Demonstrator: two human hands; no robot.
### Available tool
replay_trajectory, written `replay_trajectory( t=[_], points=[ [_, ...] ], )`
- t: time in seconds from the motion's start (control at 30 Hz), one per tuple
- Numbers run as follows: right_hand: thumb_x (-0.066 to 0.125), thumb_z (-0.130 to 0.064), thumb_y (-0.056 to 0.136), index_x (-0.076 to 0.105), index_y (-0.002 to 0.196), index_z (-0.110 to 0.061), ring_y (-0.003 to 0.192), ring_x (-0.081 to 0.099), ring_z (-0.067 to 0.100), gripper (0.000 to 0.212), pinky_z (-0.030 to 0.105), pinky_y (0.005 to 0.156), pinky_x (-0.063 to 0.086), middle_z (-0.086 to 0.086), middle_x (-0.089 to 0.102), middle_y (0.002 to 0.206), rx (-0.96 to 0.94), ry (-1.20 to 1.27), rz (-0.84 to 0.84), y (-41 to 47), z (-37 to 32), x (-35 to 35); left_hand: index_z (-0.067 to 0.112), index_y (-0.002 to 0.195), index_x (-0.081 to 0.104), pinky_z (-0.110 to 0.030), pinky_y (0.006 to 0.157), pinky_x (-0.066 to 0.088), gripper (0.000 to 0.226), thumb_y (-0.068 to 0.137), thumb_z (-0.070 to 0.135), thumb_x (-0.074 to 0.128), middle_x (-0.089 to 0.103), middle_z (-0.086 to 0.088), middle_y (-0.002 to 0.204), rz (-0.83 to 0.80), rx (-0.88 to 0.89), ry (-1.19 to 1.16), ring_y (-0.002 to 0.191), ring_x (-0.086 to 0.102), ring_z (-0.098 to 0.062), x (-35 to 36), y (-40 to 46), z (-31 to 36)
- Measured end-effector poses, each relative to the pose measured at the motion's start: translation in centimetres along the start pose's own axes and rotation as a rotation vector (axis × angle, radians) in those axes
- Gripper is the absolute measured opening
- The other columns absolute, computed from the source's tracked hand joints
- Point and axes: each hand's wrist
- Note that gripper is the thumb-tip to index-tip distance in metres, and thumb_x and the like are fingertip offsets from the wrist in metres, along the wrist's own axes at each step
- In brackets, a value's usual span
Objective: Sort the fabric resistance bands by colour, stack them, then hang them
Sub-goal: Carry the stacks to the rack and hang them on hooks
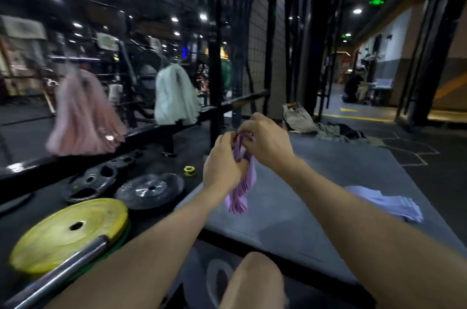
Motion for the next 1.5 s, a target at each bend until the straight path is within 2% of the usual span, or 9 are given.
replay_trajectory(
  t=[0.17, 0.37, 0.6, 0.7, 0.83, 0.97, 1.1, 1.27, 1.5],
  points=[
    [0.053, -0.019, 0.085, 0.067, 0.102, -0.022, 0.104, 0.053, 0.021, 0.022, 0.035, 0.073, 0.048, 0.000, 0.054, 0.107, -0.054, 0.074, 0.002, 1.9, -6.0, 0.0, 0.025, 0.110, 0.054, -0.040, 0.077, 0.050, 0.027, 0.085, 0.016, 0.054, 0.055, 0.004, 0.111, 0.137, -0.027, 0.078, 0.094, 0.060, -0.020, -6.5, -1.2, -2.0],
    [0.054, -0.015, 0.082, 0.065, 0.090, -0.013, 0.090, 0.055, 0.025, 0.014, 0.038, 0.067, 0.048, 0.005, 0.055, 0.098, -0.168, 0.190, -0.005, 2.9, -10.9, -0.4, 0.019, 0.107, 0.060, -0.036, 0.076, 0.045, 0.019, 0.091, 0.017, 0.050, 0.058, 0.000, 0.106, 0.334, -0.022, 0.225, 0.093, 0.058, -0.024, -13.8, -2.5, -2.9],
    [0.055, -0.014, 0.085, 0.065, 0.089, -0.017, 0.087, 0.059, 0.025, 0.011, 0.042, 0.075, 0.050, 0.004, 0.065, 0.090, -0.262, 0.390, -0.022, 4.5, -16.6, -0.7, 0.025, 0.104, 0.061, -0.032, 0.065, 0.038, 0.017, 0.094, 0.030, 0.048, 0.063, -0.001, 0.099, 0.385, 0.029, 0.610, 0.093, 0.059, -0.027, -22.6, -3.1, -1.6],
    [0.055, -0.013, 0.084, 0.062, 0.086, -0.014, 0.085, 0.058, 0.027, 0.008, 0.042, 0.073, 0.049, 0.004, 0.062, 0.087, -0.320, 0.427, 0.000, 5.3, -19.0, -0.9, 0.022, 0.106, 0.064, -0.036, 0.068, 0.046, 0.019, 0.093, 0.027, 0.051, 0.065, -0.003, 0.099, 0.423, 0.088, 0.677, 0.091, 0.061, -0.027, -25.7, -3.0, -1.2],
    [0.053, -0.011, 0.085, 0.056, 0.080, -0.018, 0.076, 0.055, 0.022, 0.009, 0.039, 0.067, 0.048, 0.000, 0.057, 0.081, -0.353, 0.512, 0.053, 6.7, -22.1, -1.3, 0.019, 0.111, 0.065, -0.028, 0.064, 0.039, 0.023, 0.094, 0.025, 0.052, 0.065, -0.002, 0.100, 0.482, 0.153, 0.783, 0.085, 0.060, -0.021, -29.5, -2.4, -0.3],
    [0.049, -0.005, 0.082, 0.057, 0.081, -0.013, 0.073, 0.054, 0.021, 0.011, 0.035, 0.065, 0.043, 0.005, 0.059, 0.080, -0.354, 0.609, 0.105, 8.6, -24.9, -1.2, 0.015, 0.113, 0.066, -0.024, 0.065, 0.032, 0.023, 0.095, 0.022, 0.052, 0.066, -0.004, 0.101, 0.494, 0.192, 0.853, 0.075, 0.047, -0.011, -32.8, -1.0, 1.3],
    [0.050, -0.003, 0.084, 0.053, 0.077, -0.013, 0.069, 0.049, 0.018, 0.012, 0.029, 0.056, 0.033, 0.003, 0.054, 0.077, -0.348, 0.656, 0.161, 10.6, -27.0, -0.4, 0.017, 0.110, 0.066, -0.029, 0.064, 0.036, 0.023, 0.095, 0.025, 0.051, 0.064, -0.005, 0.105, 0.491, 0.184, 0.987, 0.086, 0.060, -0.026, -35.1, 0.9, 1.9],
    [0.053, -0.005, 0.087, 0.062, 0.095, -0.010, 0.082, 0.054, 0.016, 0.014, 0.027, 0.072, 0.043, 0.003, 0.061, 0.092, -0.291, 0.729, 0.115, 12.2, -28.8, 1.6, 0.015, 0.100, 0.069, -0.036, 0.068, 0.047, 0.021, 0.093, 0.020, 0.050, 0.064, -0.006, 0.100, 0.396, 0.125, 1.044, 0.086, 0.060, -0.029, -36.6, 2.4, 1.0],
    [0.050, -0.003, 0.085, 0.061, 0.090, -0.011, 0.084, 0.058, 0.021, 0.015, 0.036, 0.074, 0.050, 0.005, 0.065, 0.092, -0.213, 0.816, 0.044, 13.1, -29.6, 3.7, 0.010, 0.097, 0.070, -0.034, 0.072, 0.044, 0.022, 0.093, 0.012, 0.048, 0.059, -0.007, 0.099, 0.298, 0.126, 1.176, 0.095, 0.056, -0.025, -36.6, 3.1, 0.2]
  ],
)
Point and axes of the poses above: each hand's wrist, its own y-axis towards the middle knuckle, its own x-axis out of the palm, z = x × y
